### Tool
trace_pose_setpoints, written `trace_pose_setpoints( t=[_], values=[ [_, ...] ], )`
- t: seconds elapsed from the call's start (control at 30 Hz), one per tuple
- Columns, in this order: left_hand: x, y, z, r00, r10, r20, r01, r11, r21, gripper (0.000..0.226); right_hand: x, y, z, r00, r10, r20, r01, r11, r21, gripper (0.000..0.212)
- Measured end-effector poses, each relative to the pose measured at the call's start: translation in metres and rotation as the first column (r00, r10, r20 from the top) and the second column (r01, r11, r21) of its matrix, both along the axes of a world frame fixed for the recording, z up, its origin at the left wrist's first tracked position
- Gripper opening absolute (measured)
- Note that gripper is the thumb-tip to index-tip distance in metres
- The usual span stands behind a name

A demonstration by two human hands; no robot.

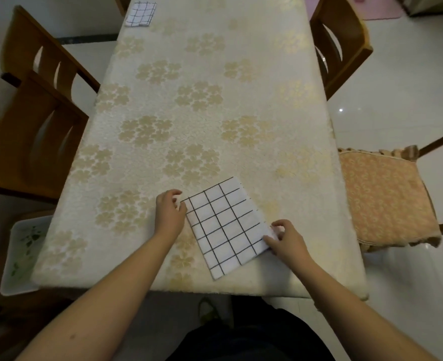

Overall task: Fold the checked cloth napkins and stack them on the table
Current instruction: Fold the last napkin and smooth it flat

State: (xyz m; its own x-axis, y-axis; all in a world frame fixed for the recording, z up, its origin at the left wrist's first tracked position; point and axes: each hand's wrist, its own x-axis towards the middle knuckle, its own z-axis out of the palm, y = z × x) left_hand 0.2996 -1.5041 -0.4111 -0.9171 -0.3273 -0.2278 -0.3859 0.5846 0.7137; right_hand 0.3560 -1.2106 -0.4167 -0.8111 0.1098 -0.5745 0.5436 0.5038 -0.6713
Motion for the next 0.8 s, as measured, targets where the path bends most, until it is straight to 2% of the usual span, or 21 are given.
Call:
trace_pose_setpoints(
  t=[0.07,0.13,0.2,0.27,0.3,0.4,0.53,0.7,0.8],
  values=[
    [0.015,-0.003,0.0,0.993,-0.114,-0.032,0.112,0.993,-0.043,0.025,0.022,-0.011,0.004,0.998,-0.065,-0.004,0.065,0.99,-0.123,0.053],
    [0.035,-0.007,-0.004,0.96,-0.28,-0.01,0.279,0.957,-0.08,0.025,0.038,-0.021,0.009,0.998,-0.055,-0.025,0.05,0.98,-0.192,0.058],
    [0.056,-0.014,-0.01,0.898,-0.44,0.01,0.438,0.893,-0.101,0.029,0.048,-0.03,0.011,0.998,-0.05,-0.048,0.037,0.972,-0.232,0.045],
    [0.076,-0.021,-0.016,0.842,-0.54,0.018,0.538,0.835,-0.113,0.034,0.052,-0.037,0.012,0.997,-0.03,-0.075,0.014,0.977,-0.212,0.022],
    [0.083,-0.024,-0.018,0.825,-0.565,0.022,0.563,0.818,-0.118,0.036,0.053,-0.039,0.011,0.997,-0.012,-0.079,-0.003,0.981,-0.195,0.019],
    [0.1,-0.03,-0.018,0.765,-0.645,0.007,0.634,0.75,-0.186,0.034,0.055,-0.042,0.013,0.996,0.059,-0.06,-0.066,0.99,-0.126,0.036],
    [0.112,-0.035,-0.02,0.733,-0.681,0.001,0.664,0.714,-0.223,0.04,0.06,-0.043,0.022,0.97,0.229,-0.086,-0.221,0.971,0.088,0.045],
    [0.115,-0.052,-0.028,0.692,-0.722,-0.005,0.691,0.665,-0.282,0.069,0.065,-0.051,0.025,0.964,0.193,-0.182,-0.162,0.972,0.171,0.041],
    [0.112,-0.056,-0.028,0.686,-0.728,-0.006,0.693,0.656,-0.3,0.077,0.063,-0.057,0.031,0.967,0.131,-0.22,-0.112,0.989,0.098,0.045]
  ],
)
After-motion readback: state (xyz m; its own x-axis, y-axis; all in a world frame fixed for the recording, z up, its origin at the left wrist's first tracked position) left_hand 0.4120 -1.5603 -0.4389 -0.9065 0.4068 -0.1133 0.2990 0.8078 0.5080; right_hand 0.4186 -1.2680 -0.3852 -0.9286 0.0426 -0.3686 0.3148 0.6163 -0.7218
